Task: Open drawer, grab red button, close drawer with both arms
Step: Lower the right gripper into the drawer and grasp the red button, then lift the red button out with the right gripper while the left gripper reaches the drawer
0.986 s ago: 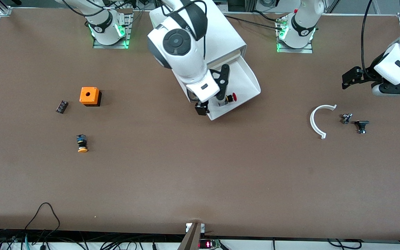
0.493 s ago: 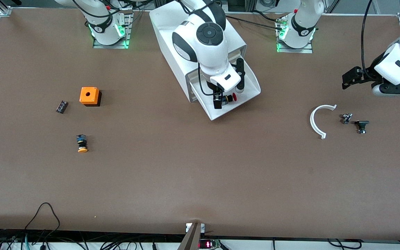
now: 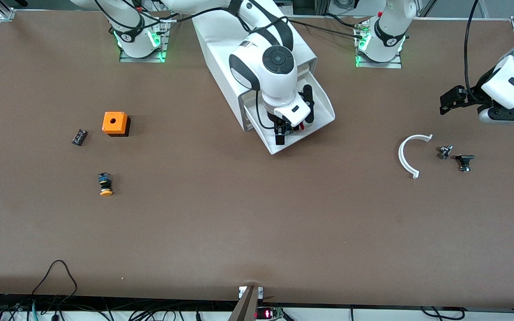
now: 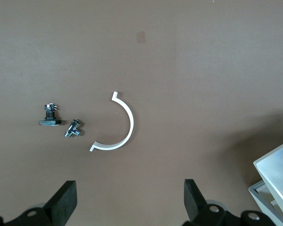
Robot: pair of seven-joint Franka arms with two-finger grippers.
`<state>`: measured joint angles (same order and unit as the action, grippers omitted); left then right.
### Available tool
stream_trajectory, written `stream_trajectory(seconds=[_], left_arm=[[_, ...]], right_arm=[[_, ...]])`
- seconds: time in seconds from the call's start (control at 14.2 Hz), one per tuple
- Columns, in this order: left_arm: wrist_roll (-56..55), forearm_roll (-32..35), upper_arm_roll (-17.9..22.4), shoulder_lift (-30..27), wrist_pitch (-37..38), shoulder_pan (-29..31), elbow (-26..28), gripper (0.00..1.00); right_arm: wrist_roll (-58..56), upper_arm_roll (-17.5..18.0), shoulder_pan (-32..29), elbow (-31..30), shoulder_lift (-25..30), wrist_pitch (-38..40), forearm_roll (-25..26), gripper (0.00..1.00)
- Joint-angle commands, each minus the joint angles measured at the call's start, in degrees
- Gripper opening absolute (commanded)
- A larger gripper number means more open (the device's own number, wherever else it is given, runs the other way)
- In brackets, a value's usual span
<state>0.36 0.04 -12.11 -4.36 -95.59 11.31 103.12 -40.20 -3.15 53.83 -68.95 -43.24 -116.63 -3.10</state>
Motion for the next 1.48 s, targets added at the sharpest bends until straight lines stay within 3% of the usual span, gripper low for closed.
stream_trajectory(seconds=[0.0, 0.28, 0.42, 0.7, 0.92, 1.06, 1.2, 1.41], left_arm=[[-0.5, -0.2, 0.2, 0.2, 0.6, -0.2, -1.0, 1.0], [-0.4, -0.7, 0.3, 0.2, 0.6, -0.2, -1.1, 1.0], [-0.2, -0.9, 0.3, 0.3, 0.6, -0.2, -1.1, 1.0], [0.4, -0.8, 0.4, 0.7, 0.2, -0.2, -1.2, 1.0], [1.3, -0.7, 0.0, 2.2, -1.7, -0.4, -0.3, 1.0], [2.2, -0.7, -0.1, 3.2, -1.5, -0.4, -0.3, 1.0], [1.3, -0.7, -0.3, 5.0, -1.0, -0.7, -0.5, 1.0], [-7.2, -1.4, -1.6, 11.1, -6.6, -3.9, -0.3, 1.0]], right_arm=[[-0.1, -0.5, 1.3, 2.8, -2.0, 0.4, 0.5, 0.99], [1.3, -0.5, 1.8, 2.9, -2.7, 0.3, 0.5, 0.89], [2.8, -0.5, 1.8, 2.9, -2.6, 0.3, 0.6, 0.73], [2.7, -0.5, 1.7, 2.9, -2.5, 0.3, 0.6, 0.32], [2.8, -0.8, 1.7, 2.9, -1.6, 1.1, 1.2, 0.16], [4.2, -1.2, 2.0, 2.9, 2.0, 1.3, 2.0, 0.14], [7.7, -4.9, 0.9, 2.9, 4.6, 1.5, 1.7, 0.14], [12.3, -7.3, -3.8, 2.1, 7.4, 1.0, 1.7, 0.14]])
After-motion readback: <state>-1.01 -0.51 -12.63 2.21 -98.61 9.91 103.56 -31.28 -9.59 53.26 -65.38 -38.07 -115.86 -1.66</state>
